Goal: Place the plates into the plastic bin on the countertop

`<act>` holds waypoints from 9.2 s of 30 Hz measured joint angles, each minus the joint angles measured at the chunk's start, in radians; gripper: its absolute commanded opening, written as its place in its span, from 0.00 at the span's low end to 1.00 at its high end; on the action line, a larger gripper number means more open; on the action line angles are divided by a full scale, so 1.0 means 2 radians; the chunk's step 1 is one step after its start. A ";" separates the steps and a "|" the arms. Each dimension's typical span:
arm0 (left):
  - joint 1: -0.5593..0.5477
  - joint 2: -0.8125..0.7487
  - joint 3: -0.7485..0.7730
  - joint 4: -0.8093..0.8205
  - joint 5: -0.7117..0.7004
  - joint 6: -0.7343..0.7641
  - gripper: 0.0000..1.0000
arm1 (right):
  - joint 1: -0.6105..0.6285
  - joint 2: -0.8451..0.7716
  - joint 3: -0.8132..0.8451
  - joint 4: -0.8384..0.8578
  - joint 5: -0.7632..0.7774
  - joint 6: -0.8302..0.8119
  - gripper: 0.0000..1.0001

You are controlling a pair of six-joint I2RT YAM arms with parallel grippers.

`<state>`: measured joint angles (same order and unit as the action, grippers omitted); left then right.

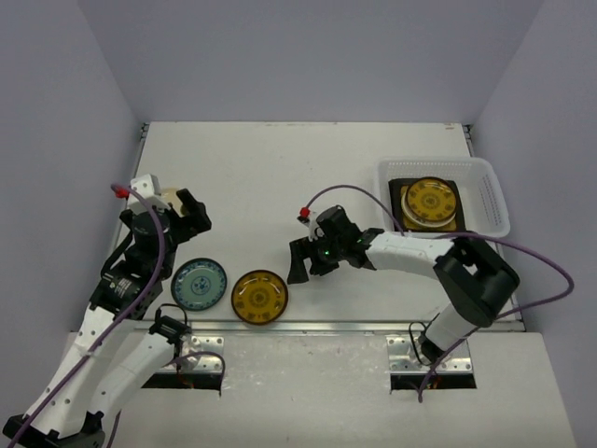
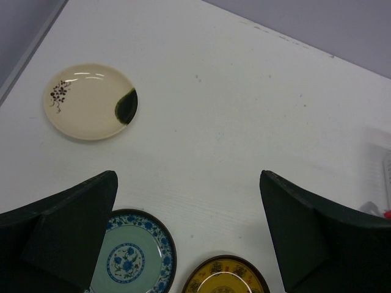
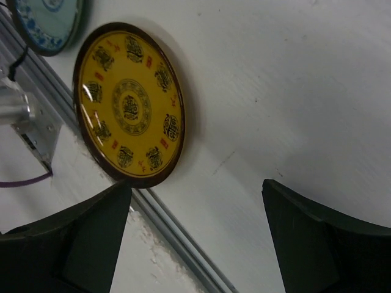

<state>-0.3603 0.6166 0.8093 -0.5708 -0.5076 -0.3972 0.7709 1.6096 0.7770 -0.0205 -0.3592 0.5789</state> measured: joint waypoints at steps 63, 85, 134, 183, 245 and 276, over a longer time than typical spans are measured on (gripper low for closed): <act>0.000 0.022 -0.013 0.019 0.111 0.026 1.00 | -0.626 -0.091 -0.017 0.019 0.057 0.182 0.90; 0.000 -0.056 -0.013 0.002 -0.019 -0.002 1.00 | -0.008 -0.052 0.017 0.078 0.017 0.109 0.99; 0.001 -0.063 -0.013 0.007 -0.013 0.000 1.00 | -0.436 -0.143 0.010 0.110 0.051 0.208 0.00; 0.329 0.342 -0.025 0.084 0.057 -0.300 1.00 | -0.283 -0.321 -0.077 -0.067 -0.047 0.024 0.99; 0.064 0.387 -0.048 0.332 0.368 -0.167 0.00 | -0.305 -0.255 -0.089 0.017 -0.167 0.057 0.96; -0.076 0.181 0.053 0.137 0.240 -0.061 1.00 | -0.600 -0.211 -0.079 0.004 -0.084 0.114 0.02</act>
<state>-0.5121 0.9790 0.9152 -0.2960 -0.0285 -0.5193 -0.4281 1.1882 0.6193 -0.0126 -0.5276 0.8068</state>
